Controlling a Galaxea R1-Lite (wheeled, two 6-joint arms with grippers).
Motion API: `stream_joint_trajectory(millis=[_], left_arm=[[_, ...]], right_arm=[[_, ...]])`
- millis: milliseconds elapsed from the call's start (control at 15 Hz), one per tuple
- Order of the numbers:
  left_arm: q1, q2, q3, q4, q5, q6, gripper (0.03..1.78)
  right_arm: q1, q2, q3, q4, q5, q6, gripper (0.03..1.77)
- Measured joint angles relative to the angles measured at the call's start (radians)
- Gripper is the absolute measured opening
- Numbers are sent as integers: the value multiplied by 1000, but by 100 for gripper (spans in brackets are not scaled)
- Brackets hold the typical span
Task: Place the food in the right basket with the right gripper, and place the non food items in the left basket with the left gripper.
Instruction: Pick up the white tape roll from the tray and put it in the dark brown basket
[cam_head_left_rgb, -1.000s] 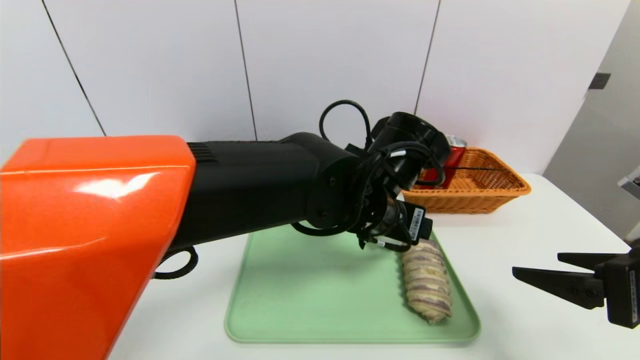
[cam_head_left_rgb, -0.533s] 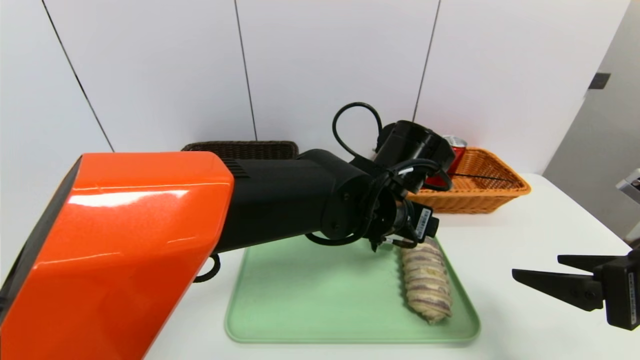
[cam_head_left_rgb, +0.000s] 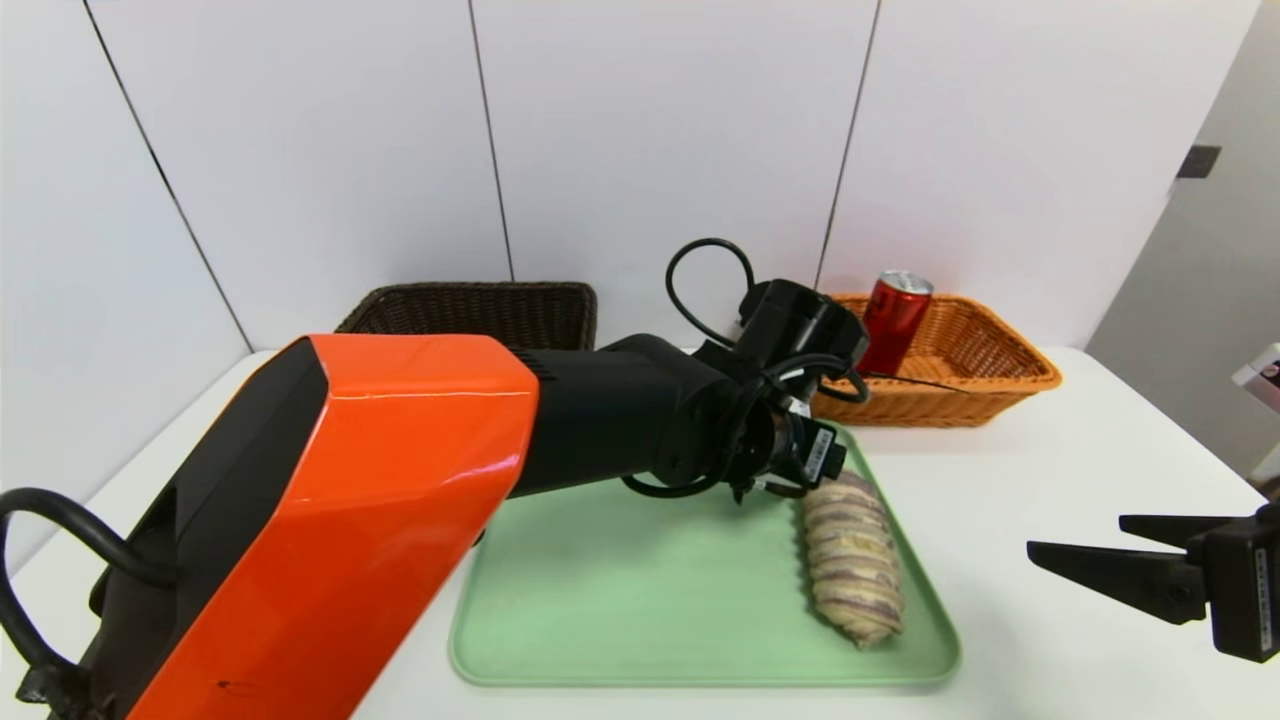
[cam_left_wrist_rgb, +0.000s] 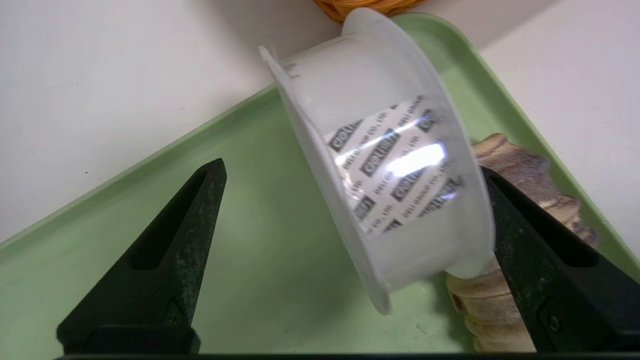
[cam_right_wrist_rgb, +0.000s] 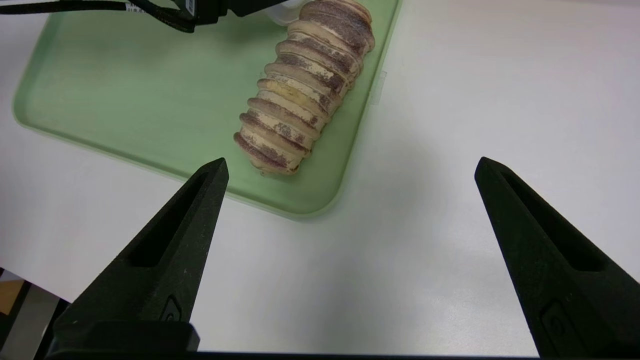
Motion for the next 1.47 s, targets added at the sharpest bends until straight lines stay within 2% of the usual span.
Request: stream_joint_trajectory(millis=[133,400,600,667,933,1467], left_arm=[[8,7,-1,0,0,0,169],[9,9,-1,0,0,0,105],[9,6,-1,1,0,0,76],[9,4,-1,3,1,0,56],[9,-25,0,32,36,1,56],[13,-213,11,145,38,33,56]], right_arm=[[0,1,2,-1,1,0,170],[-1,3,2,-1,2,-1,170],[-1,4,2,-1,3,-1,170],[-1,4,2,-1,3,-1,170],[-1,4,2,-2,3,-2,170],[-1,0,2,-1,2,-1,170]])
